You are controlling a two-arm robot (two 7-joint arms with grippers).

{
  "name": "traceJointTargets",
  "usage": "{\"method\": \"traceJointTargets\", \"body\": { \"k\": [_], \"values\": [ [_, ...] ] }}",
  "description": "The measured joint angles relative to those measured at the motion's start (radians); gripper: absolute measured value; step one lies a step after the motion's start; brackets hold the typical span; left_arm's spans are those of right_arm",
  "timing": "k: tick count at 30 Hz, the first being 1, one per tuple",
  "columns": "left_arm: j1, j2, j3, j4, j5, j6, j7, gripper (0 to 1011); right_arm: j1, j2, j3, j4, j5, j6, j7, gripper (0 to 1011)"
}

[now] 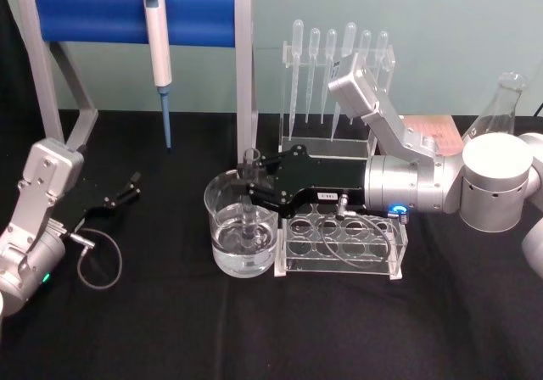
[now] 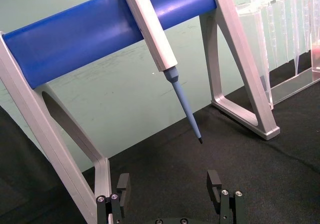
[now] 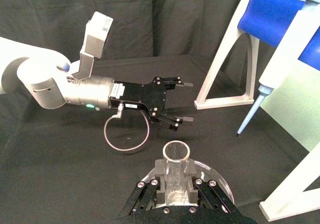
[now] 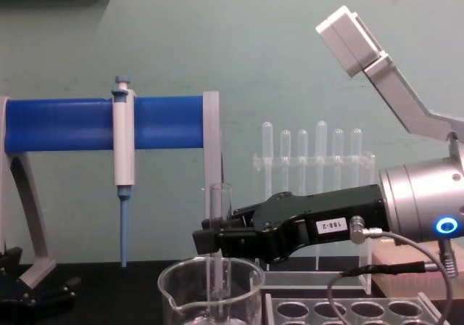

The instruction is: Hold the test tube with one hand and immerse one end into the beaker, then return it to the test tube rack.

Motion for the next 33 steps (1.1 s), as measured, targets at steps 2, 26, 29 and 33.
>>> {"method": "traceJointTargets", "body": {
  "k": [2, 26, 29, 33],
  "values": [
    [0.000, 0.000, 0.000, 0.000, 0.000, 0.000, 0.000, 1000, 0.000, 0.000, 0.000, 0.000, 0.000, 0.000, 0.000, 238],
    [0.000, 0.000, 0.000, 0.000, 0.000, 0.000, 0.000, 1000, 0.003, 0.002, -0.002, -0.002, 0.002, 0.000, -0.001, 239],
    [0.000, 0.000, 0.000, 0.000, 0.000, 0.000, 0.000, 1000, 0.003, 0.002, -0.002, -0.002, 0.002, 0.000, -0.001, 239],
    [0.000, 0.000, 0.000, 0.000, 0.000, 0.000, 0.000, 1000, 0.003, 0.002, -0.002, -0.002, 0.003, 0.001, -0.001, 238]
  ]
}}
